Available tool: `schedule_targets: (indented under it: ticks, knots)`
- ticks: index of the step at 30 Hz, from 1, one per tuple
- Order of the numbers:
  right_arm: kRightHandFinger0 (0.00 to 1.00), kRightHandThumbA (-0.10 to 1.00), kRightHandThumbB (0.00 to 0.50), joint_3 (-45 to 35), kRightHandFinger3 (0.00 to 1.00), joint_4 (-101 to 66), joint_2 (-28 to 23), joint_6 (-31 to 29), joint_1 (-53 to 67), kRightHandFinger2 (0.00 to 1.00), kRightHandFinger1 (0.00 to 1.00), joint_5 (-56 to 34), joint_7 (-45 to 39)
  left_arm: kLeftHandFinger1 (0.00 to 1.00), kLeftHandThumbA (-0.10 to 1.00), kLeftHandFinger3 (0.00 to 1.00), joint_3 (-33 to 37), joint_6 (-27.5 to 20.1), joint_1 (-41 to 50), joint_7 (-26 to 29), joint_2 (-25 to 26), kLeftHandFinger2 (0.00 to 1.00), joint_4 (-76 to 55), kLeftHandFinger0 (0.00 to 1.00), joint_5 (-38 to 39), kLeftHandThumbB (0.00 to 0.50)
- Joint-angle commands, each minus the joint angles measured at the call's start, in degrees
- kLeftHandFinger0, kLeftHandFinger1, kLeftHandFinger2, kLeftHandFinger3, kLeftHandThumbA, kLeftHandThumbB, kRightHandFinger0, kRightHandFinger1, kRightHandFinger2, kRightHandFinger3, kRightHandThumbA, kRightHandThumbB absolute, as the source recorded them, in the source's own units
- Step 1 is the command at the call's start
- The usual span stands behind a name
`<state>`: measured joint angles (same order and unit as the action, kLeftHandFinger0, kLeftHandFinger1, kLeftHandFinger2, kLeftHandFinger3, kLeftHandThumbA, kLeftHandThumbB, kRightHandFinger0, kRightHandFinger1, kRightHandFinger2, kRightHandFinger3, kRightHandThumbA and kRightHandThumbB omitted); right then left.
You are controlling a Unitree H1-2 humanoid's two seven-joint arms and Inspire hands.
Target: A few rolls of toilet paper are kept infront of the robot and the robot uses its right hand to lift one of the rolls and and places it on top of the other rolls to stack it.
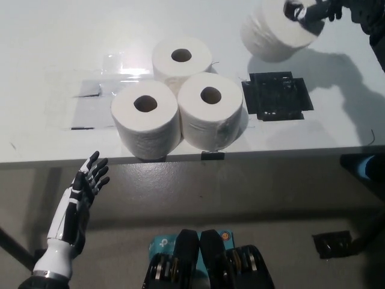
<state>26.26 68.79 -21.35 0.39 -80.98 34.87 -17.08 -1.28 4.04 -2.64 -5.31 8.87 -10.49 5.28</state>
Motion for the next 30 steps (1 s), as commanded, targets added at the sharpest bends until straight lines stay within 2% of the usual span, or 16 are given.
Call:
schedule_targets:
  ticks: [1,2,4,8,9,11,13,17,18,19,22,25,26,29,30]
  knots:
    - [0.04,0.39,0.279,-2.22,0.24,-3.6,-1.72,-2.24,-3.62,0.13,0.03,-1.37,6.09,1.0,1.0,1.0,-0.37,-1.41,0.07,-0.85,0.81,1.0,-1.6,1.0,0.29,0.343]
    - [0.0,0.4,0.279,-2.52,0.17,-4.52,-1.79,-2.25,-3.44,0.07,0.0,-1.38,6.21,1.0,1.0,1.0,-0.38,-1.53,0.05,-0.93,0.82,1.0,-1.52,1.0,0.42,0.348]
    - [0.0,0.42,0.287,-2.84,0.09,-5.72,-1.84,-2.16,-3.34,0.01,0.0,-1.33,6.29,1.0,1.0,1.0,-0.37,-1.87,0.07,-1.03,0.83,1.0,-1.46,1.0,0.48,0.342]
    - [0.01,0.45,0.283,-3.14,0.03,-9.71,-1.68,-0.79,-2.63,0.02,0.01,-0.81,5.12,1.0,1.0,1.0,-0.34,-1.56,0.9,-0.96,1.13,1.0,-2.14,1.0,-0.01,0.353]
    - [0.0,0.43,0.282,-3.6,0.0,-11.23,-1.74,-0.83,-2.36,0.0,0.0,-1.16,4.71,1.0,1.0,1.0,-0.37,-1.21,0.95,-0.98,1.11,1.0,-2.28,1.0,0.18,0.354]
    - [0.0,0.43,0.292,-3.93,0.0,-13.43,-1.68,-0.33,-1.78,0.0,0.0,-1.07,4.46,1.0,1.0,1.0,-0.4,-1.28,1.12,-0.98,1.09,1.0,-2.25,1.0,0.24,0.361]
    - [0.0,0.42,0.279,-4.17,0.02,-17.83,-1.55,1.66,-0.82,0.0,0.0,-0.64,3.24,1.0,1.0,1.0,-0.42,-1.28,1.2,-1.08,1.13,1.0,-2.28,1.0,0.42,0.341]
    - [0.0,0.4,0.274,-4.42,0.05,-26.02,-1.34,3.54,1.23,0.0,0.0,0.09,2.16,1.0,1.0,1.0,-0.35,-1.2,1.37,-1.17,1.23,1.0,-2.36,1.0,0.37,0.339]
    - [0.0,0.44,0.28,-4.8,0.04,-27.84,-1.13,3.83,1.69,0.0,0.0,-0.32,1.87,1.0,1.0,1.0,-0.38,-1.15,1.37,-1.14,1.18,1.0,-2.36,1.0,0.46,0.342]
    - [0.0,0.38,0.267,-5.13,0.04,-29.39,-0.91,4.14,2.2,0.0,0.0,-0.61,1.75,1.0,1.0,1.0,-0.37,-1.31,1.46,-1.14,1.09,1.0,-2.32,1.0,0.52,0.339]
    - [0.0,0.39,0.26,-5.52,0.01,-35.25,-0.17,6.38,3.68,0.0,0.0,-0.44,0.53,1.0,1.0,1.0,-0.28,-1.14,1.63,-1.11,1.09,1.0,-2.5,1.0,0.38,0.317]
    - [0.0,0.38,0.262,-5.15,0.0,-38.58,0.14,7.85,4.27,0.0,0.0,0.1,-0.9,1.0,1.0,1.0,-0.31,-0.86,1.64,-1.07,1.07,1.0,-2.61,1.0,0.42,0.323]
    - [0.0,0.37,0.264,-4.36,0.0,-40.33,0.39,8.68,4.3,0.0,0.0,0.86,-2.08,1.0,1.0,1.0,-0.33,-1.14,1.61,-1.09,1.05,1.0,-2.43,1.0,0.47,0.348]
    - [0.0,0.37,0.268,-3.54,0.02,-42.45,1.03,10.07,4.28,0.0,0.0,1.46,-3.91,1.0,1.0,1.0,-0.26,-1.36,1.6,-1.17,1.19,1.0,-2.33,1.0,0.27,0.356]
    - [0.0,0.37,0.264,-3.07,0.0,-42.97,1.11,10.0,4.04,0.0,0.0,1.42,-4.98,1.0,1.0,1.0,-0.24,-1.91,1.27,-1.3,1.26,1.0,-1.98,1.0,0.3,0.346]
